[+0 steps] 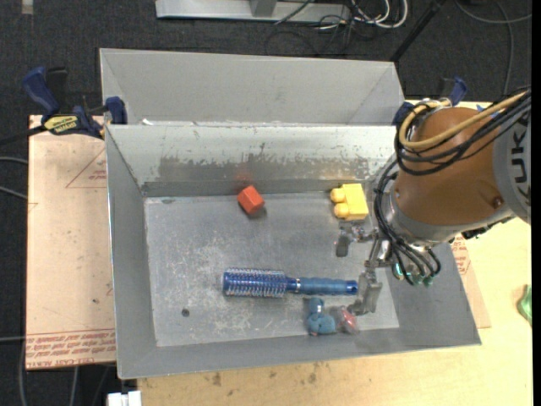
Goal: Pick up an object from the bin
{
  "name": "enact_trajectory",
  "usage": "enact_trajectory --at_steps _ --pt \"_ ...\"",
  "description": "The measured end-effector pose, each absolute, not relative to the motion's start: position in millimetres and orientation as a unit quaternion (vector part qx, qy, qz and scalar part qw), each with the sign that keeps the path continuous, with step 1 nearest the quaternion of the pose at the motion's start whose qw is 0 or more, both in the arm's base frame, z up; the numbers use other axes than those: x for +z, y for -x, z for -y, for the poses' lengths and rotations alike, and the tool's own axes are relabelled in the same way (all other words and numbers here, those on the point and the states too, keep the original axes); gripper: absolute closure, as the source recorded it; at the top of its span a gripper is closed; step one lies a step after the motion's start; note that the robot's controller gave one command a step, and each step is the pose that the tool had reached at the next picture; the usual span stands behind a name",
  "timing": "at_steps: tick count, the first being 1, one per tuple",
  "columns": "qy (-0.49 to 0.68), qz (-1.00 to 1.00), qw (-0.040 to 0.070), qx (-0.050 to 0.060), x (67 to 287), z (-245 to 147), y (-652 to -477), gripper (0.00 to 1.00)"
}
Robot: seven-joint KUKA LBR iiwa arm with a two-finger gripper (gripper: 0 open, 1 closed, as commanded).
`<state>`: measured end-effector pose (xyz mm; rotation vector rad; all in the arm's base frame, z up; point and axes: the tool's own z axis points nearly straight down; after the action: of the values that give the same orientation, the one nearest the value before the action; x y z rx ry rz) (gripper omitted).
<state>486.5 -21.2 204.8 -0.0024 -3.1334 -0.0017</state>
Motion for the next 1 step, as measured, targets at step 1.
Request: enact_trajectory --at_steps 1 --pt "-0.054 0.999 0.003 -0.001 94.0 19.1 -502.3 0.00"
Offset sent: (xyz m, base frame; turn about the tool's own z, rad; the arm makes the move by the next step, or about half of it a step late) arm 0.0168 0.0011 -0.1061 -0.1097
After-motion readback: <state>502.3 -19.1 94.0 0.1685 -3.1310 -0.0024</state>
